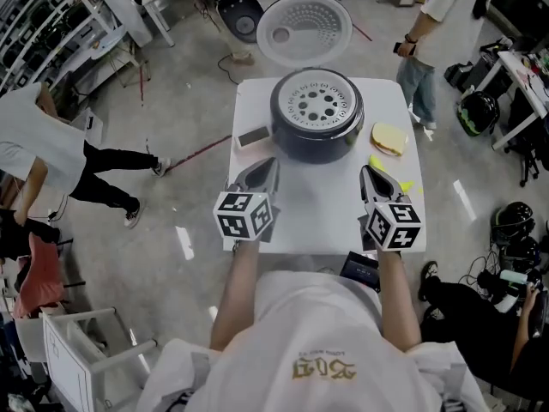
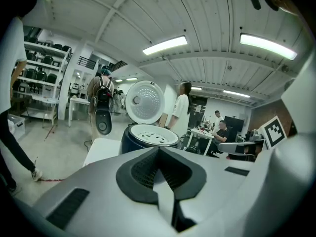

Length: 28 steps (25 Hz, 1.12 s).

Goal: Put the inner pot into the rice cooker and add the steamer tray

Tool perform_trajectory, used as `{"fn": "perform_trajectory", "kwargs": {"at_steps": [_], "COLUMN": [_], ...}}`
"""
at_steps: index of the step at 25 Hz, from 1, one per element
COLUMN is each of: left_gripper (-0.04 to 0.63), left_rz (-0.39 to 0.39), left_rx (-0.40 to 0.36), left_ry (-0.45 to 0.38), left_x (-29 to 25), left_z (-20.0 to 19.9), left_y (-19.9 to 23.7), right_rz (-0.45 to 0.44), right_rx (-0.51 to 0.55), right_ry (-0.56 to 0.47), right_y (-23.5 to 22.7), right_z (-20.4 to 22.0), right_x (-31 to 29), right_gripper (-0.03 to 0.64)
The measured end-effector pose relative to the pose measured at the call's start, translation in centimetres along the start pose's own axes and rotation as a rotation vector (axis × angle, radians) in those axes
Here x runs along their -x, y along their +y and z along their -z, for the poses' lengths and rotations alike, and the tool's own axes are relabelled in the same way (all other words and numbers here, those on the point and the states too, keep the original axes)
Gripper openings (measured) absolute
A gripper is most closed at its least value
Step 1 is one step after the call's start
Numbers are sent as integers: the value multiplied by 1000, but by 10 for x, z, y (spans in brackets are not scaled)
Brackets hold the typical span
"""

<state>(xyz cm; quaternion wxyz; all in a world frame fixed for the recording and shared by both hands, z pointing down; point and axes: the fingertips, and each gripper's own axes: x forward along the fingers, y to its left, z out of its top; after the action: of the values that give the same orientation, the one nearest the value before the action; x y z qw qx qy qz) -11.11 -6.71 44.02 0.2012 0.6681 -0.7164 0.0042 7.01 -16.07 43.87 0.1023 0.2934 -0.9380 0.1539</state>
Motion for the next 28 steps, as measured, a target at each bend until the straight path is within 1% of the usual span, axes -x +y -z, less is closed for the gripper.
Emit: {"fn": "perform_trajectory", "kwargs": {"at_steps": [8,13,28], "left_gripper": [14,14,15], "left_rz": [10,18,14], "left_rx": [-8,-8,10], "left_ry": [-2,6,20], "left_x": [7,7,3], "left_z": [4,8,12], "left_y": [-2,-9,-4], "right_rz": [-8,-6,-19], "right_rx": [6,4,-2], "right_ry": [-2,0,14], "right_y": [8,5,2], "right_z": [5,7,10], "right_x": [4,11,5], "right_gripper": [9,9,9]}}
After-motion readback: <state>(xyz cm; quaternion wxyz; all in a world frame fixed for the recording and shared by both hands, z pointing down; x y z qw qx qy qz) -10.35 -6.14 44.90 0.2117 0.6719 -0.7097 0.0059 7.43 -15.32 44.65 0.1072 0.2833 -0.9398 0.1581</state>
